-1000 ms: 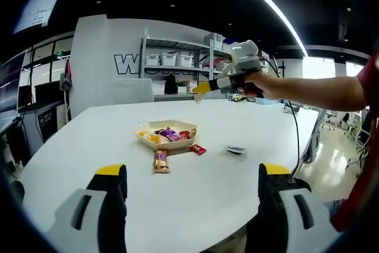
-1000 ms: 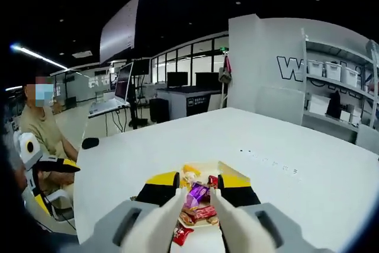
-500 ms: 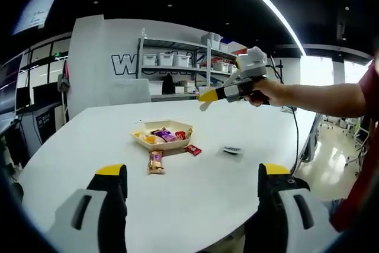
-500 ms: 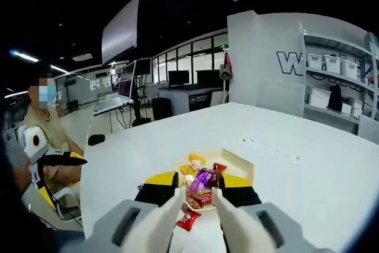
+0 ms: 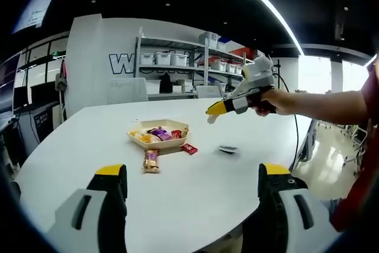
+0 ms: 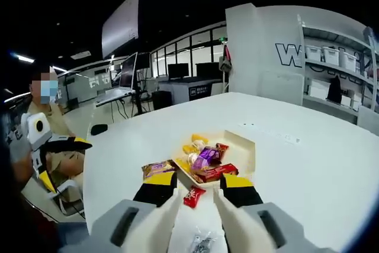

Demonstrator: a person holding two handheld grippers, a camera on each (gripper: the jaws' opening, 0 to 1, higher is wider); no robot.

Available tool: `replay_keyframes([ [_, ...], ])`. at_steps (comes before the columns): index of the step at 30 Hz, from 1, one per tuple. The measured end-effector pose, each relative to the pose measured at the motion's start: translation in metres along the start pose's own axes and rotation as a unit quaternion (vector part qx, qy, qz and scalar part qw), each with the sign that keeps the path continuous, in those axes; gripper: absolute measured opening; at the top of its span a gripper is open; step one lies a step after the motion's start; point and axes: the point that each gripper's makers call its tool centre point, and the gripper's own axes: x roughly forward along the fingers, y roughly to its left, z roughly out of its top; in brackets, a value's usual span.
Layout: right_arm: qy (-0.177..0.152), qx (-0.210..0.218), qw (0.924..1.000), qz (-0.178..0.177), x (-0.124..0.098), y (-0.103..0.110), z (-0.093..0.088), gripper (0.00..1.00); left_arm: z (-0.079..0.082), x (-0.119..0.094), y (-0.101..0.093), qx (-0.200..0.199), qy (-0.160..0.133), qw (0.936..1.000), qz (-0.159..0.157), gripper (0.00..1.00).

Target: Place the target food into the container with the food tongs after gripping and lifting it, then release it inside without dropping or visibly crushing the food.

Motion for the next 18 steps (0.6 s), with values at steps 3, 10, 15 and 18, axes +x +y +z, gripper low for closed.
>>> replay_keyframes([
  [3, 0.007, -0.002, 1.0, -0.004, -0.003, -0.001, -0.009, 0.24, -0.001, 0.001, -0.002, 0.002, 0.001, 1.0, -0.003, 0.89],
  [10, 0.033, 0.043, 0.9985, -0.012, -0.011, -0.008, -0.039, 0.25, -0.002, 0.0, -0.004, 0.001, 0.003, 1.0, -0.004, 0.89],
  [15, 0.048, 0.071, 0.9962, -0.014, -0.014, -0.01, -0.058, 0.26, -0.003, 0.001, -0.007, 0.001, 0.003, 1.0, -0.008, 0.89],
  [18, 0.056, 0.074, 0.9955, -0.019, -0.014, -0.011, -0.066, 0.26, -0.004, 0.001, -0.009, 0.003, 0.004, 0.9999, -0.009, 0.89],
])
